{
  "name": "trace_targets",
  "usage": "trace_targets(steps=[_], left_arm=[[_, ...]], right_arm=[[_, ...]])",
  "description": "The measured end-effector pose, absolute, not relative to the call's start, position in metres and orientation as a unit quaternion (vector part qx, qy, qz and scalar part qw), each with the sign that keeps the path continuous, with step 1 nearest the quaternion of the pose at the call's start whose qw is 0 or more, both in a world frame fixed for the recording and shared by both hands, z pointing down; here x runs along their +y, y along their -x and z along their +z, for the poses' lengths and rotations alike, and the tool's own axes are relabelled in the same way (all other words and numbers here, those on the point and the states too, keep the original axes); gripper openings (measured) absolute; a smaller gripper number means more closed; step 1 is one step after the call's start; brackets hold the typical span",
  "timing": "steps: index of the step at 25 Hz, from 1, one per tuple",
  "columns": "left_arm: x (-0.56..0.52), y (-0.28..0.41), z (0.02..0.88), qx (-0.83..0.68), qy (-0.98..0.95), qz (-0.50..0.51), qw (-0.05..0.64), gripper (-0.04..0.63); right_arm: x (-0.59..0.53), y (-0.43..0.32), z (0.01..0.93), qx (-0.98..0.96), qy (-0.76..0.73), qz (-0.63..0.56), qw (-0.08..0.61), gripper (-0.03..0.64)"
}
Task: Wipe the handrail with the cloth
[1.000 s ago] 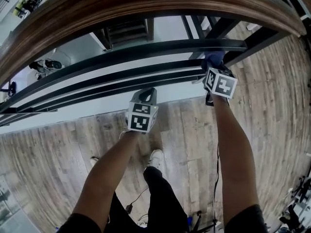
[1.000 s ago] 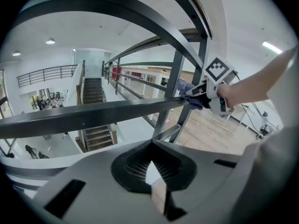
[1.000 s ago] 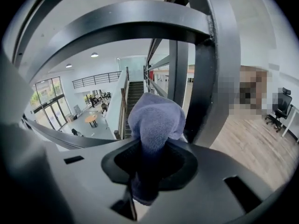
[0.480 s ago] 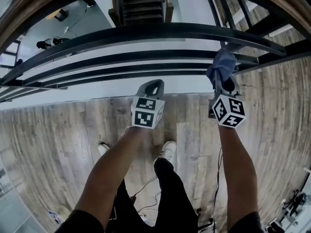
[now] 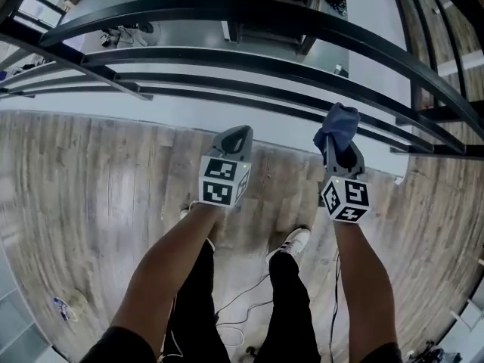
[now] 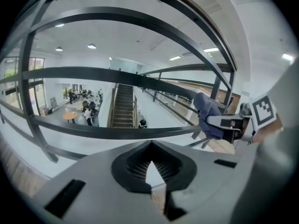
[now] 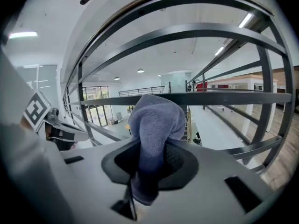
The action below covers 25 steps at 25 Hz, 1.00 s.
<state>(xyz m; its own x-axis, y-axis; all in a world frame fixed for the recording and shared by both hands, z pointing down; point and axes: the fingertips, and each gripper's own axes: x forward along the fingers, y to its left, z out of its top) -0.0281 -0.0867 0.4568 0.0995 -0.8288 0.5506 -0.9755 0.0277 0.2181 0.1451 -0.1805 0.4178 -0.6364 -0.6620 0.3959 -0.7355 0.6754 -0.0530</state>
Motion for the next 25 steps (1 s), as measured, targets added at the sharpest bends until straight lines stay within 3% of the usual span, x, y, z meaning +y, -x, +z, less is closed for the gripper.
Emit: trace_targets(steps=[14,25], left_arm=[[0.034,0.405,0.469,-0.742,-0.604,0.16,0.242,0.003],[0.049,0.539,0.476,-0.761,-0.574,0.159,0.258,0.003]], right_arm=[[-0.08,0.242,0.482,-0.918,-0.305,0.192,0.166,0.094],[-0.043,0.449,0.498,-0.923,-0.276,0.192,0.188,0.094]])
